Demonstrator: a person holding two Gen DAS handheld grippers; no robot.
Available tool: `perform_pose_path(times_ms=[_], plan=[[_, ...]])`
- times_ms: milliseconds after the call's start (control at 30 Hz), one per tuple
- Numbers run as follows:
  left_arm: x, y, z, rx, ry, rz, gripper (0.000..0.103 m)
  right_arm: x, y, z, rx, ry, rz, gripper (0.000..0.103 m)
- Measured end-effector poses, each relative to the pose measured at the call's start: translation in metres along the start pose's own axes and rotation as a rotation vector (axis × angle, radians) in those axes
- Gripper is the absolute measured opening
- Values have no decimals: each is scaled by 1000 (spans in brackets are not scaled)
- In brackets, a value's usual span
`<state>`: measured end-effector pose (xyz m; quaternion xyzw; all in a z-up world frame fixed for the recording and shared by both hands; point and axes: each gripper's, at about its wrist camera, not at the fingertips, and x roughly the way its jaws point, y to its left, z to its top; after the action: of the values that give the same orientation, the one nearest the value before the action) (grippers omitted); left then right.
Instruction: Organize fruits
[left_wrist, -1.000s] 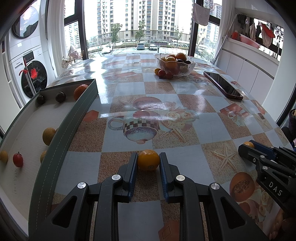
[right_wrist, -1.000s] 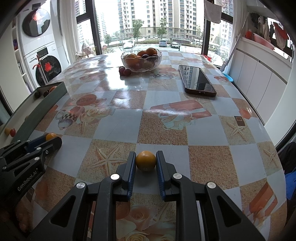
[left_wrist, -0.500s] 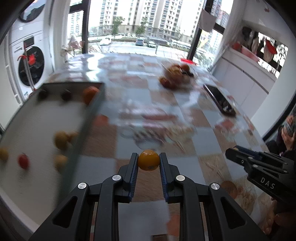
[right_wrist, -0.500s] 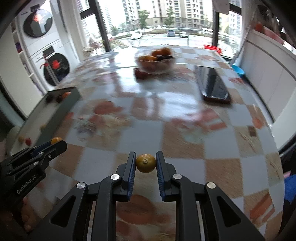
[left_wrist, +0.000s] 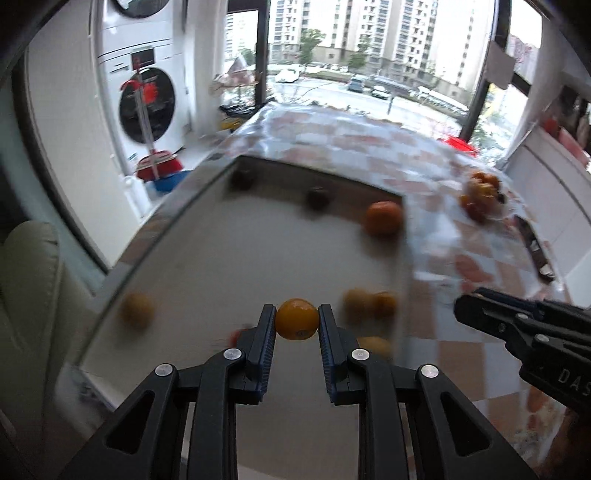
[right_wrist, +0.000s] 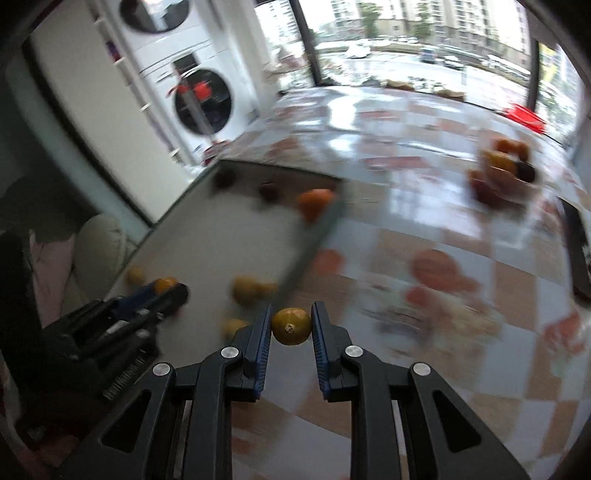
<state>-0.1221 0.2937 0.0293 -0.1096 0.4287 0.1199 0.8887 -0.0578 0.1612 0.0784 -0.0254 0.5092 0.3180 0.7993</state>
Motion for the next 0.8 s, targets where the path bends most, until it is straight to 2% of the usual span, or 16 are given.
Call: perform_pose_path(times_ms=[167, 200, 233, 267, 300, 333, 400, 433, 467, 533, 633, 733, 800], plan=[[12, 17, -4, -12, 40, 44, 24, 29, 26, 12, -22, 65, 41, 24], [15, 19, -5, -13, 48, 48, 24, 33, 28, 13, -17, 82, 50, 27], [17, 20, -5, -11, 52, 53, 24, 36, 29, 14, -11, 94, 51, 32], [18, 20, -5, -7, 54, 59, 24, 37, 31, 14, -8, 97, 45, 48], [19, 20, -6, -1, 58, 61, 25, 37, 31, 14, -9, 95, 48, 56], [21, 20, -7, 1, 65, 61, 31, 36, 33, 14, -13, 88, 58, 59], [20, 23, -7, -13, 64, 59, 89, 35, 37, 14, -37, 85, 30, 66], [17, 23, -8, -26, 43, 62, 92, 35, 39, 15, -53, 85, 22, 67], [11, 24, -10, -37, 14, 61, 92, 34, 41, 15, -64, 87, 17, 71], [9, 22, -11, -33, 11, 44, 92, 32, 44, 14, -83, 85, 0, 80], [9, 20, -10, -23, 17, 57, 92, 29, 45, 14, -88, 90, -26, 81], [12, 19, -12, -18, 67, 63, 92, 25, 43, 12, -95, 100, -53, 87], [11, 19, -15, -20, 71, 69, 92, 25, 43, 12, -103, 104, -73, 98]])
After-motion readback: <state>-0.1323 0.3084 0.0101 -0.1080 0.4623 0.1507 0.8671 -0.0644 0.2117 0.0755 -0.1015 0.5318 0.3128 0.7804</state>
